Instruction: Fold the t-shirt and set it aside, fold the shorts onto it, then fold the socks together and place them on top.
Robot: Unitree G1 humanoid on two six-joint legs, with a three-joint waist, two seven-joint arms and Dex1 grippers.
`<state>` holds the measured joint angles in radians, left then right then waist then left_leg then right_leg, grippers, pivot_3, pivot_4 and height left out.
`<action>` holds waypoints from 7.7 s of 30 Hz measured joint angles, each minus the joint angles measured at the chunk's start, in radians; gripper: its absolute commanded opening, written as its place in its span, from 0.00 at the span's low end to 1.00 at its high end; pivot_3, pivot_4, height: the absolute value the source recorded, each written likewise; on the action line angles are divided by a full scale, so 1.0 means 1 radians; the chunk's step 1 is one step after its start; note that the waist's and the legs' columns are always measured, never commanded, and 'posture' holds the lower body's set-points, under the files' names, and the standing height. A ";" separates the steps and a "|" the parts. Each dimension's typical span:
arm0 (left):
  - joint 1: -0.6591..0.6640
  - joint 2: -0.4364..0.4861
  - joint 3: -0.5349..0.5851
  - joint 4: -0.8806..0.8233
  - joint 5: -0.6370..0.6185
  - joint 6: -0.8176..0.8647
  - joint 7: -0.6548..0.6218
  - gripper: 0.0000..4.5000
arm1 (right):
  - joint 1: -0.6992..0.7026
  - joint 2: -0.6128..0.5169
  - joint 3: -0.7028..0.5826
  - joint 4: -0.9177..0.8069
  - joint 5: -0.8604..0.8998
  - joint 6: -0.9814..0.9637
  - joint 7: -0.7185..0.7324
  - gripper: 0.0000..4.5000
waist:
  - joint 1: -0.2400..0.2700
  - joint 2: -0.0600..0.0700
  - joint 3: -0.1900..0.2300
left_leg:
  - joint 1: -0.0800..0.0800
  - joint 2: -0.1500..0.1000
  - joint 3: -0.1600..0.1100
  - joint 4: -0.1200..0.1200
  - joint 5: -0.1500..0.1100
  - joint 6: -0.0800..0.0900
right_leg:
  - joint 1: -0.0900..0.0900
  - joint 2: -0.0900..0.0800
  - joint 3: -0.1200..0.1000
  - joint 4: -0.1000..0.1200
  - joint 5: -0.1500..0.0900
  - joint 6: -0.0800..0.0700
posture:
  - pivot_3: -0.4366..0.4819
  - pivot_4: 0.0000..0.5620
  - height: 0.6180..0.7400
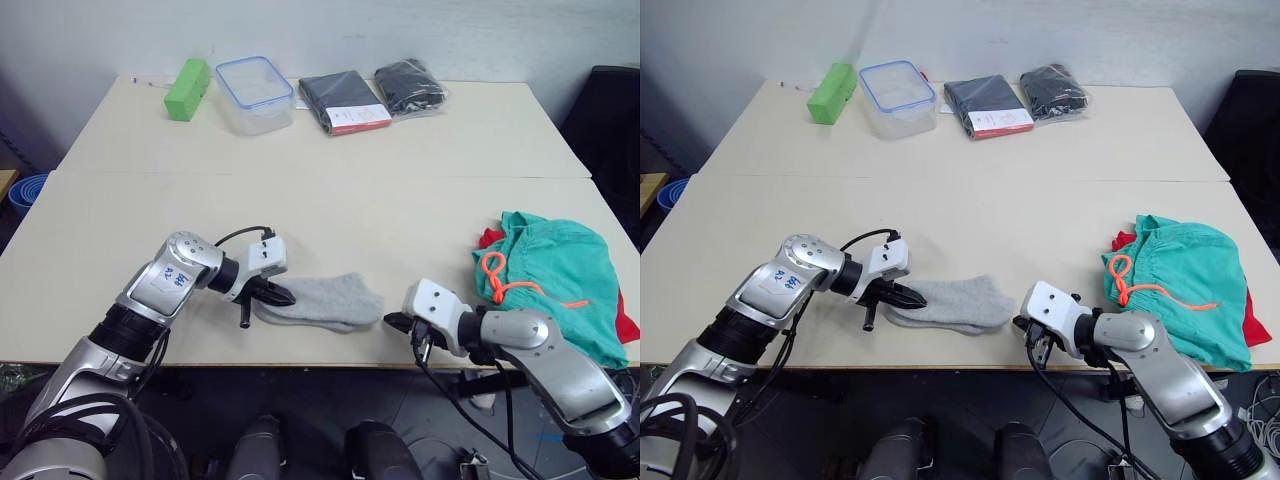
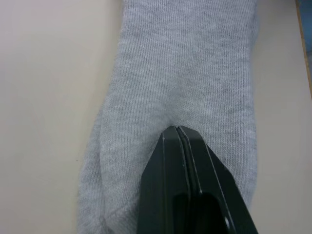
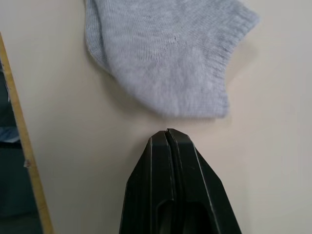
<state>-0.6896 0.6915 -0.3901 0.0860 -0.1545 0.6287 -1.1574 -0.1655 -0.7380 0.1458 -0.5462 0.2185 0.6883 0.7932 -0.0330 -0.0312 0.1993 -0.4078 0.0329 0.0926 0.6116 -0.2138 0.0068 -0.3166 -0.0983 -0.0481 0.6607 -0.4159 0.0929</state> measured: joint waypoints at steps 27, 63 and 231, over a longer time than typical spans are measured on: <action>-0.014 -0.119 0.036 -0.031 0.001 0.167 0.099 0.00 | -0.351 0.046 0.244 0.452 -0.209 -0.383 0.112 0.00 | 0.027 0.000 -0.001 | 0.001 -0.003 -0.003 0.002 0.000 0.000 | 0.009 -0.003 -0.004 -0.006 0.001 0.002 | 0.48 0.27 1.00; -0.028 -0.093 -0.023 0.003 0.081 -0.064 0.043 0.00 | -0.113 0.713 -0.657 0.155 0.814 0.910 -0.677 0.99 | -0.007 0.004 -0.007 | -0.008 -0.001 -0.001 -0.003 -0.001 0.002 | -0.007 0.000 0.000 -0.004 0.001 0.001 | 0.48 0.27 1.00; -0.087 -0.117 0.109 0.356 0.024 -0.800 -0.304 0.09 | -0.286 0.197 0.238 0.414 -0.263 -0.382 0.044 0.00 | 0.006 -0.005 0.001 | -0.005 -0.002 -0.002 -0.002 -0.003 -0.002 | 0.002 -0.002 -0.005 -0.013 0.002 0.002 | 0.48 0.27 1.00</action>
<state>-0.7768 0.5747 -0.2816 0.4424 -0.1307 -0.1712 -1.4619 -0.4512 -0.5407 0.3834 -0.1325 -0.0442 0.3066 0.8368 -0.0266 -0.0362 0.1998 -0.4130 0.0309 0.0907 0.6091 -0.2170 0.0051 -0.3146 -0.1003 -0.0532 0.6475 -0.4144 0.0947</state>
